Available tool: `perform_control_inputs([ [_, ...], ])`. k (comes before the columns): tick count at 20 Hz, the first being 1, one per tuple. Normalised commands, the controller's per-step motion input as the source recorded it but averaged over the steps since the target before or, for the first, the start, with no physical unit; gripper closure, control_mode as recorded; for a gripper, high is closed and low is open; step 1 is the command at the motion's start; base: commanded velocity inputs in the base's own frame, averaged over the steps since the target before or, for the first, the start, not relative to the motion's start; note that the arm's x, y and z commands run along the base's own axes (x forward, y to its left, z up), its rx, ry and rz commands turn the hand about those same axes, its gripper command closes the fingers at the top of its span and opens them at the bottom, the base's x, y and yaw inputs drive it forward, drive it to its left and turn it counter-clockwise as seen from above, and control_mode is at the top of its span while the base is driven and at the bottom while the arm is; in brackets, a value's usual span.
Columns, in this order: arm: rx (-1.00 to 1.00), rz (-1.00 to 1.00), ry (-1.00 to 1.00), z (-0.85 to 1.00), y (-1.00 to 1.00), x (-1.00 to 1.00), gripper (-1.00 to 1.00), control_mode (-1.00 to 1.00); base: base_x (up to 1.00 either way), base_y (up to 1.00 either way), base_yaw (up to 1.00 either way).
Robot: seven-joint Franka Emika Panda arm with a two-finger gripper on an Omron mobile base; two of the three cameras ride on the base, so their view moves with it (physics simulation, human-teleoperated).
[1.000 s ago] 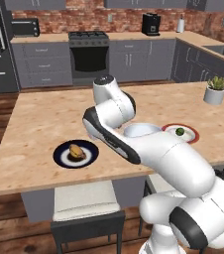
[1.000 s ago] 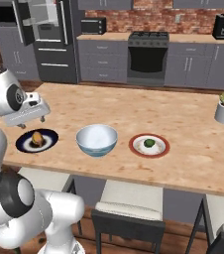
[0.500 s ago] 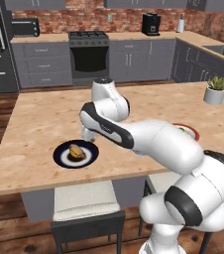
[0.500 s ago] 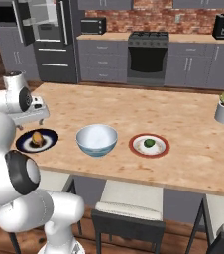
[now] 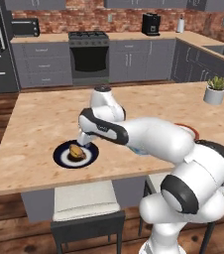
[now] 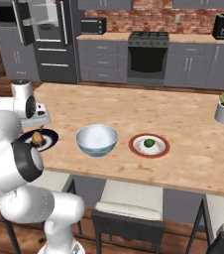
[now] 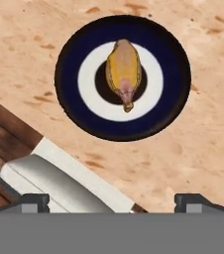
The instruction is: Pick the chicken drumstick and avocado from their plates and place them in the bowl. Then put the bowl in the fridge.
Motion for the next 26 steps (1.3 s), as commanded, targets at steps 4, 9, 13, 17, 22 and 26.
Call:
perform_control_inputs([
  [4, 0.00, 0.00, 0.00, -0.25, 0.30, 0.22, -1.00, -1.00, 0.00, 0.00, 0.00],
  [9, 0.00, 0.00, 0.00, -0.21, 0.29, 0.19, -1.00, -1.00, 0.00, 0.00, 0.00],
  [13, 0.00, 0.00, 0.00, -0.22, 0.27, 0.26, -1.00, -1.00, 0.00, 0.00, 0.00],
  [17, 0.00, 0.00, 0.00, -0.22, 0.17, 0.36, -1.00, -1.00, 0.00, 0.00, 0.00],
  [22, -0.04, 0.00, 0.00, -0.23, 0.10, 0.36, -1.00, -1.00, 0.00, 0.00, 0.00],
  [26, -0.09, 0.00, 0.00, -0.29, 0.05, 0.32, -1.00, -1.00, 0.00, 0.00, 0.00],
])
